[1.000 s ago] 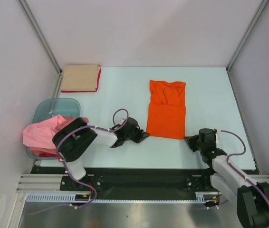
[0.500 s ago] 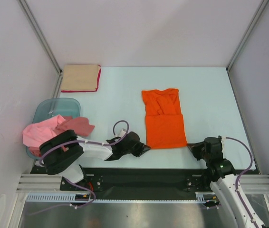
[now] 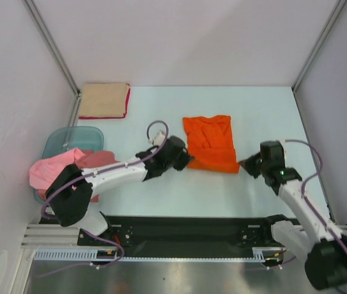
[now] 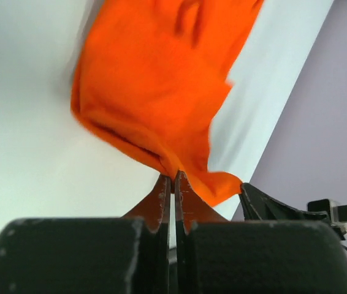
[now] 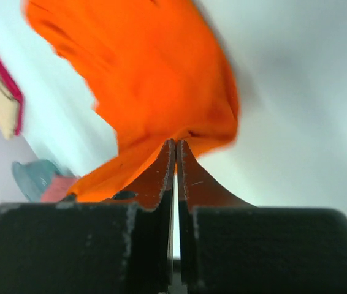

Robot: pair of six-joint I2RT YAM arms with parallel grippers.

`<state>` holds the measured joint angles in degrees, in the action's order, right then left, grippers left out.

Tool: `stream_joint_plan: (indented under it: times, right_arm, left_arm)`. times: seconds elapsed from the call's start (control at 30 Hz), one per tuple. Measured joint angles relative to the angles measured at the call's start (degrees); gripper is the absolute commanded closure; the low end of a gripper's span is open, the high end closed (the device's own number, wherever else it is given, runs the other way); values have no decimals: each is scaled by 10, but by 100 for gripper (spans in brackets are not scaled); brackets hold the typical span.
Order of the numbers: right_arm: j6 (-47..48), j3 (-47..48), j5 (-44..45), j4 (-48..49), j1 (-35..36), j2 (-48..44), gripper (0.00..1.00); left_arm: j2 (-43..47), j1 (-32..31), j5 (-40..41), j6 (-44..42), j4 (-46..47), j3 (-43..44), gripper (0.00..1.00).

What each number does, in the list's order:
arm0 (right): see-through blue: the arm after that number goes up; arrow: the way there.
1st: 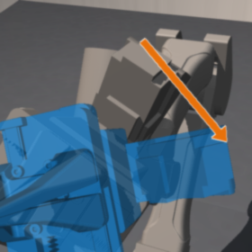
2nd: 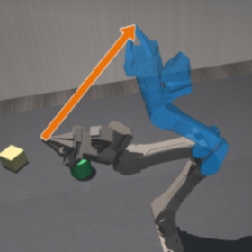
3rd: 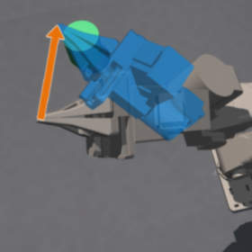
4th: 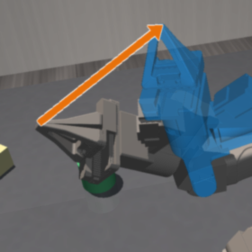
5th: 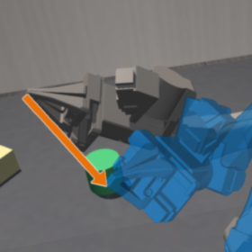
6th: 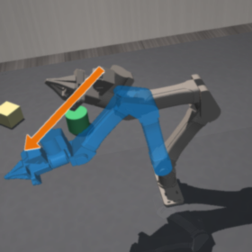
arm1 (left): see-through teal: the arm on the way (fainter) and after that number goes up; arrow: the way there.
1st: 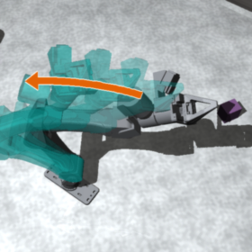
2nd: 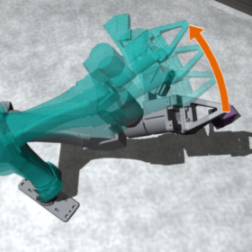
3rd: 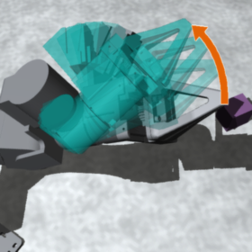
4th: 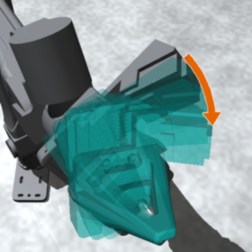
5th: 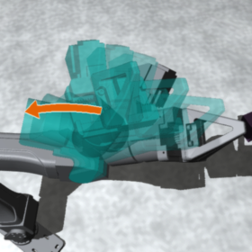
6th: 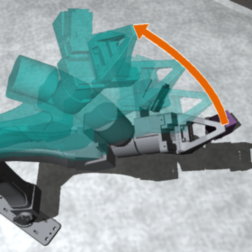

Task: Fold and stack the t-shirts
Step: Fold the tshirt

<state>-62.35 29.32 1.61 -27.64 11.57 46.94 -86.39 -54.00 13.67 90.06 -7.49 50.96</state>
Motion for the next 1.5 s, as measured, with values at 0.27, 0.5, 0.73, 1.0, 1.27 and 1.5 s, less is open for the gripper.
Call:
stream_joint_plan:
  times: [0.27,0.5,0.73,1.0,1.27,1.5]
  right_arm:
    - [61,216,-51,158,-47,321,100]
    - [85,349,-110,208,-73,515,100]
    - [89,418,-136,227,-93,575,100]
    - [89,454,-152,245,-106,618,100]
    - [89,501,-175,264,-111,690,100]
    - [89,537,-191,270,-127,726,100]
  left_arm:
    - [-157,160,-64,-151,-47,251,100]
    - [-306,222,-123,-208,-75,381,100]
    - [-381,249,-162,-237,-76,488,100]
    - [-432,260,-186,-241,-52,550,100]
    - [-481,273,-194,-239,-40,579,100]
    - [-541,290,-217,-235,-37,651,100]
